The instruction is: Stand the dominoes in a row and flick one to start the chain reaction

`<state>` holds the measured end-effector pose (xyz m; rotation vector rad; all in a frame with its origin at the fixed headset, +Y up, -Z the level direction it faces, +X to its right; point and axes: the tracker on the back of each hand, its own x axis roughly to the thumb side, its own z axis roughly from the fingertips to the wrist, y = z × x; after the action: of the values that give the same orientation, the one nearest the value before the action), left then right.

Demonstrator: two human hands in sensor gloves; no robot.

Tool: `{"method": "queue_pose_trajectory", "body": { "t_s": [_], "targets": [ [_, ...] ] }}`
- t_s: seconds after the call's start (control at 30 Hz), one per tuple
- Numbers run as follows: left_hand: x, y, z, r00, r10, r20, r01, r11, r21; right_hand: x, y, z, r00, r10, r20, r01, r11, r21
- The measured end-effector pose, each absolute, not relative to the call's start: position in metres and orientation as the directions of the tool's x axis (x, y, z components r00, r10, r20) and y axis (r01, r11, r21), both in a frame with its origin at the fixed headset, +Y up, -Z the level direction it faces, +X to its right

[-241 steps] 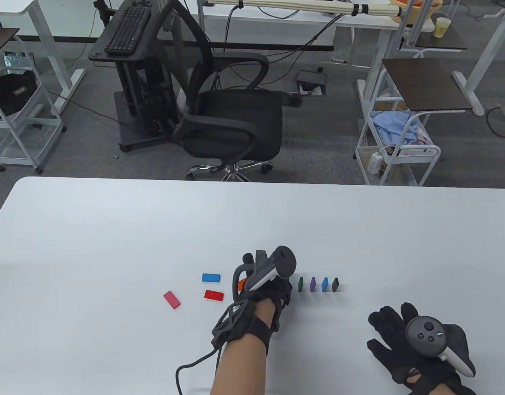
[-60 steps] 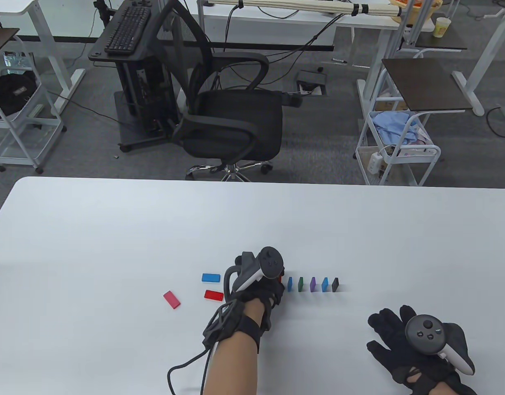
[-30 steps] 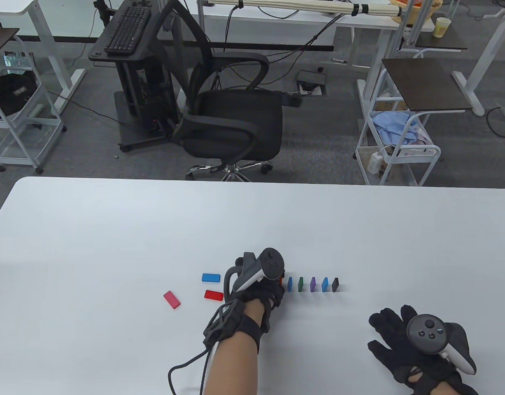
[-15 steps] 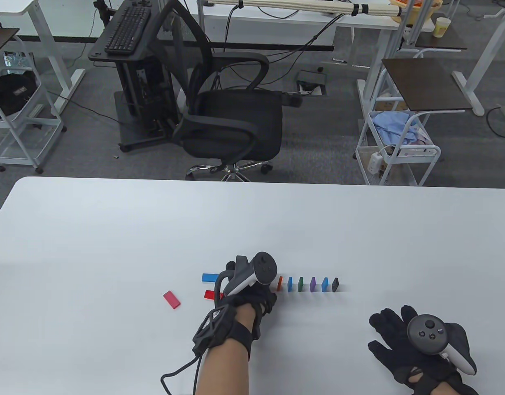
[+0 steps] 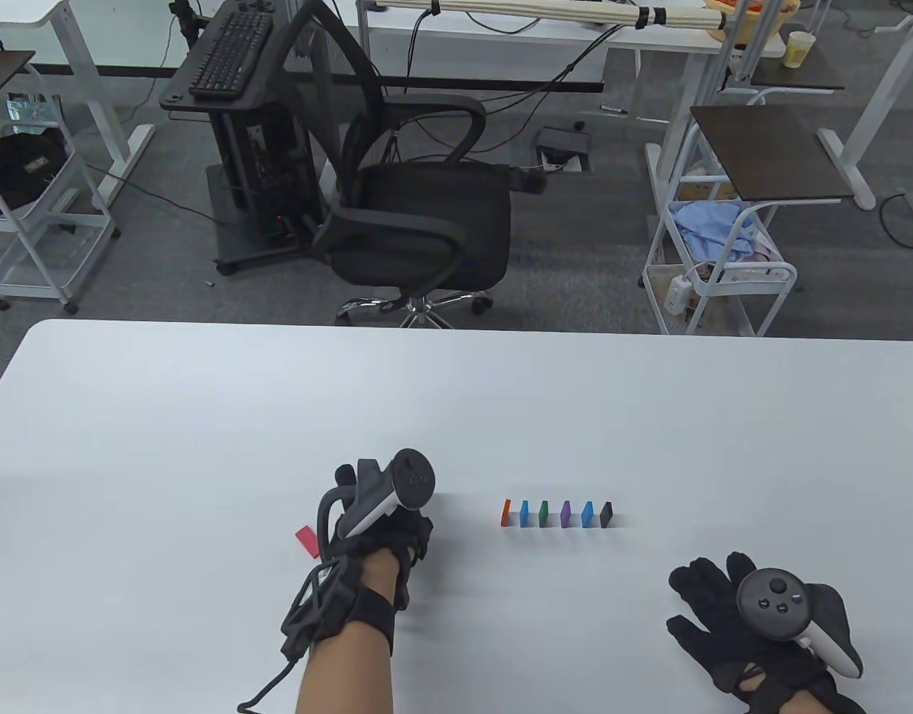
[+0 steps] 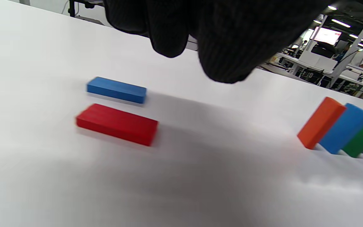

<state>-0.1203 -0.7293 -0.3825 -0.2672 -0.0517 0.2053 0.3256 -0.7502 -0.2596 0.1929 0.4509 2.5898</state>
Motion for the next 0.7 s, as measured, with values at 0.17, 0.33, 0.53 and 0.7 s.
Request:
{"method": "queue_pose_trajectory", "body": {
  "t_s": [0.17, 0.33, 0.53, 0.7],
  "targets": [
    [-0.135, -0.736, -0.381, 0.992, 0.128, 0.020, -0.117, 0.951, -0.285, 0.325, -0.750, -0.260, -0.866, 0.499, 0.048, -0.452, -0.818, 0.355],
    [-0.139, -0.745, -0.379, 0.994, 0.104, 0.030, -0.090, 0.950, -0.300, 0.325, -0.751, -0.260, -0.866, 0.498, 0.046, -0.451, -0.817, 0.359],
    [-0.134, -0.754, -0.380, 0.995, 0.067, 0.077, -0.041, 0.951, -0.305, 0.325, -0.751, -0.260, -0.865, 0.499, 0.042, -0.453, -0.815, 0.362],
    [-0.125, -0.761, -0.382, 0.989, -0.057, 0.133, 0.097, 0.943, -0.318, 0.325, -0.751, -0.260, -0.865, 0.501, 0.038, -0.455, -0.813, 0.363]
  ]
}}
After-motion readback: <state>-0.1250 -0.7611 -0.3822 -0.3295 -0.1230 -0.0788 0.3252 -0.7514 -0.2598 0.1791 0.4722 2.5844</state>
